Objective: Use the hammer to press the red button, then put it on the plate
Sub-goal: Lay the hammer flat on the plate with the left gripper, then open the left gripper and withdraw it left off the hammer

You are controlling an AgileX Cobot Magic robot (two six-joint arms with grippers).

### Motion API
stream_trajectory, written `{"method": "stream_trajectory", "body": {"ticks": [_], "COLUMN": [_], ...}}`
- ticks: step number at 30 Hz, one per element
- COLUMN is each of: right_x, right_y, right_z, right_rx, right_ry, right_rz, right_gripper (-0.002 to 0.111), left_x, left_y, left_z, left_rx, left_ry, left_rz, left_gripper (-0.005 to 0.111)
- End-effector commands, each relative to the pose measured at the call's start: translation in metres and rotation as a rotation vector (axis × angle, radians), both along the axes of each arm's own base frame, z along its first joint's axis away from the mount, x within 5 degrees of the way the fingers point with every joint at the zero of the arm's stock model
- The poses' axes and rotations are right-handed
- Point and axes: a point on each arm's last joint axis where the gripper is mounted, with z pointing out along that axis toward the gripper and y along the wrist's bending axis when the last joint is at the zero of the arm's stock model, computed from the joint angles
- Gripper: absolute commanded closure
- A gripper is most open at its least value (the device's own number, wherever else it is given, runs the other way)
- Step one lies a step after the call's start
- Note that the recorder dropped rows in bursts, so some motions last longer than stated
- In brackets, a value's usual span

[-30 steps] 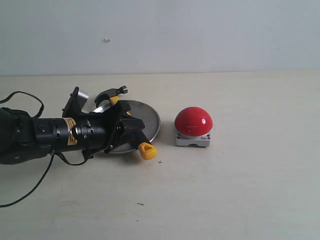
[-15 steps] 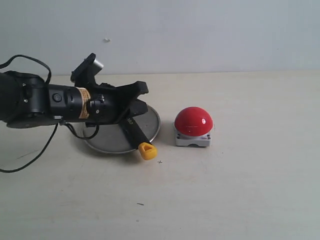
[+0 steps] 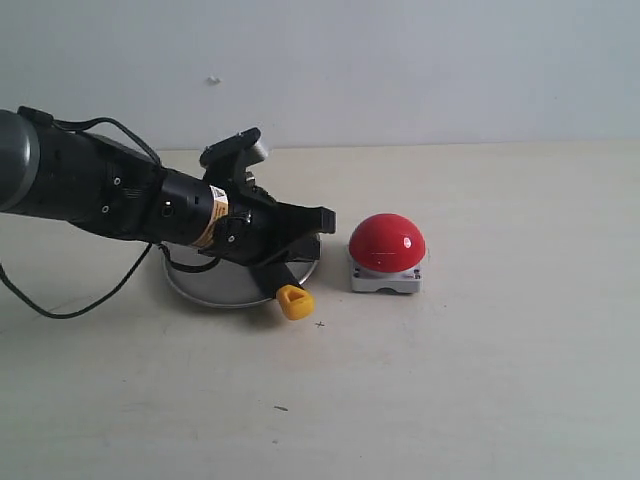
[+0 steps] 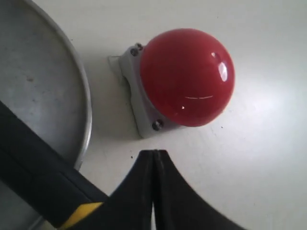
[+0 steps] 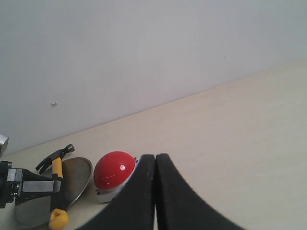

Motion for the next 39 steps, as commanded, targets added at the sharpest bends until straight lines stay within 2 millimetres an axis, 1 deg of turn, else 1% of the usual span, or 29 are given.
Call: {"method": "stream_trajectory", "body": {"ticks": [1,6,9,14,20,25,29,34,36,37,38,39], "right_x": [0.0,0.0,0.0,0.0,0.0,0.0,0.0,0.0,0.0,0.0,0.0,0.0], "right_y": [0.0,0.0,0.0,0.0,0.0,0.0,0.0,0.0,0.0,0.0,0.0,0.0], "right_z": [0.0,0.0,0.0,0.0,0.0,0.0,0.0,0.0,0.0,0.0,0.0,0.0], "right_rx": [-0.009,-0.009,-0.009,-0.009,-0.009,-0.009,-0.009,-0.009,-0.009,-0.009,-0.009,-0.009], "right_ry": [-0.01,-0.01,-0.01,-0.01,-0.01,-0.01,-0.01,-0.01,-0.01,-0.01,-0.01,-0.01], "right_rz": [0.002,0.002,0.002,0.002,0.002,0.002,0.002,0.002,0.002,0.002,0.002,0.002], "right_gripper": [0.108,0.108,0.108,0.108,0.108,0.108,0.108,0.108,0.108,0.108,0.108,0.108], "left_x": [0.0,-0.004,-0.005,-0.006,-0.004,-0.005,-0.007,-0.008,-0.012,-0.014,-0.016,-0.023], "left_y": [-0.005,-0.008,-0.008,-0.008,0.001,0.015,0.016,0.022,0.023,0.026,0.029,0.033], "left_z": [0.001,-0.021,-0.028,-0.029,-0.028,-0.037,-0.037,-0.029,-0.012,0.005,0.016,0.035], "left_rx": [0.003,0.012,0.015,0.004,-0.033,-0.015,-0.038,-0.112,-0.173,-0.213,-0.23,-0.233], "left_ry": [-0.003,0.067,0.09,0.102,0.142,0.173,0.198,0.241,0.247,0.229,0.21,0.16], "left_rz": [-0.044,-0.106,-0.114,-0.125,-0.14,-0.105,-0.125,-0.175,-0.225,-0.255,-0.265,-0.264], "left_gripper": [0.107,0.107,0.107,0.107,0.107,0.107,0.107,0.107,0.107,0.107,0.107,0.107]}}
